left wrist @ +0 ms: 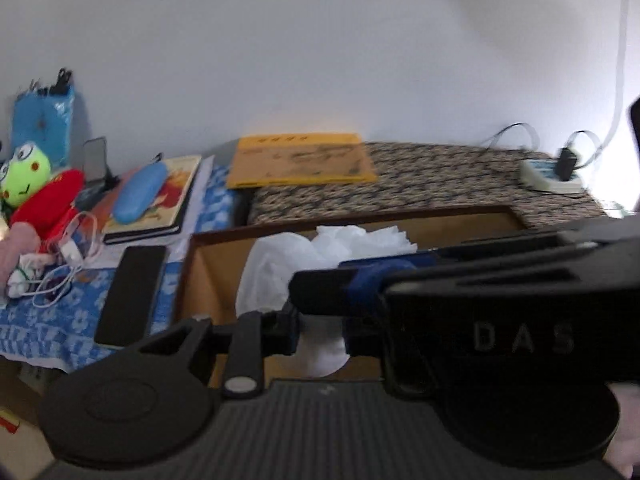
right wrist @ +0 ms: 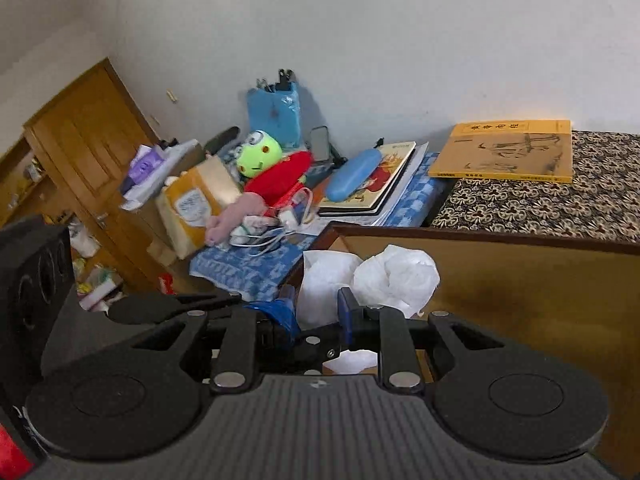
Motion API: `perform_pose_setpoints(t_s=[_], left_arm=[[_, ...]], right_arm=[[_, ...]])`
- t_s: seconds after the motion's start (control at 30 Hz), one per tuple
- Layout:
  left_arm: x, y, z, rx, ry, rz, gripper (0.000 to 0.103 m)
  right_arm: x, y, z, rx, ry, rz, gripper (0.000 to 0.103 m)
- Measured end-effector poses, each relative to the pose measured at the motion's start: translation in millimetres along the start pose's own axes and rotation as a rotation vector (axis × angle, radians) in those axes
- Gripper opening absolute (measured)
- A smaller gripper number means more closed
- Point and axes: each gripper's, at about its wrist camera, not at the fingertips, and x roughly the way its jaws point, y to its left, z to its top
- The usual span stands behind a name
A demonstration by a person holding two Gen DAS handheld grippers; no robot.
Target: Organize soft objects
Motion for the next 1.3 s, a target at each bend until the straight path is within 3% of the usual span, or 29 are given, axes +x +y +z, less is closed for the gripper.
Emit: perform_pose_setpoints(t_s=[0.1, 0.13, 0.17, 0.27, 0.5, 0.8, 1.1, 1.3], left_arm=[[27.3, 13.8, 0.5, 0.004, 0.061, 0.071, 0.031], [32.6, 19.1, -0.3, -0.004, 0.079, 0.08, 0.044], [36.3, 22.8, -1.7, -0.011, 0.092, 0.094, 0.05], [38.8, 30.0, -6.8, -0.016, 0.092, 0.096, 0.059], [26.7, 32.4, -9.0, -0.027, 0.106, 0.085, 0.061], [-3.8, 10.8, 2.8, -0.024, 0.102, 0.091, 0.062], [-32.0, -38.8, 3.2, 0.054, 0.069, 0.156, 0.062], [-43.1, -76.7, 2.8, 0.052, 0.098, 0.135, 0.062]], right_arm=[[23.5, -6.1, 0.1, 0.016, 0.02, -0.043, 0.007], [29.2, -7.8, -1.2, 0.023, 0.019, -0.064, 0.01], [32.5, -9.0, -1.9, 0.027, 0.019, -0.085, 0.011], [35.6, -13.4, -5.3, 0.058, 0.024, -0.113, 0.011], [10.1, -19.3, -8.0, 0.157, -0.026, -0.139, 0.011], [-40.5, -16.4, -21.7, 0.171, -0.119, -0.263, 0.012], [-95.9, -12.3, -39.9, 0.154, -0.237, -0.361, 0.014], [-130.4, -21.7, -51.1, 0.18, -0.22, -0.413, 0.016]])
